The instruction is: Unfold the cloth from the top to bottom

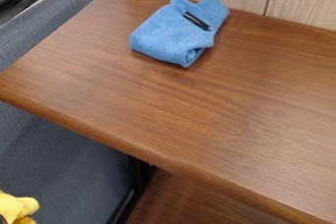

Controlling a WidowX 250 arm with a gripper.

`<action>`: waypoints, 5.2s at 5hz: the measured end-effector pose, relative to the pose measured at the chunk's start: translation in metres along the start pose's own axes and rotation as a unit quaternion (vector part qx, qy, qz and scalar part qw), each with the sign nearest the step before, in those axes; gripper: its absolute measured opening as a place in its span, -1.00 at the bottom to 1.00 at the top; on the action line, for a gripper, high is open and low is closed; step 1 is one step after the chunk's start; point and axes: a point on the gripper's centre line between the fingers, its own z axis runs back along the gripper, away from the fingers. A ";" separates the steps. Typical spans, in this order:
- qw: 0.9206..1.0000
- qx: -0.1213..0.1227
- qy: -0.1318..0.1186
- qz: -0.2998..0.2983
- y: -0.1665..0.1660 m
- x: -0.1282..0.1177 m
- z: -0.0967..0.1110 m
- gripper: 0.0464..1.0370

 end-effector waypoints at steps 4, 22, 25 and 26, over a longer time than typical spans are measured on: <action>0.997 0.042 0.064 0.030 -0.023 -0.003 -0.046 0.92; 0.992 0.037 0.016 0.122 0.016 -0.035 -0.033 -0.91; 0.989 0.083 0.053 0.108 0.075 -0.097 -0.070 -0.91; 0.986 0.094 0.061 0.121 0.088 -0.104 -0.073 -0.85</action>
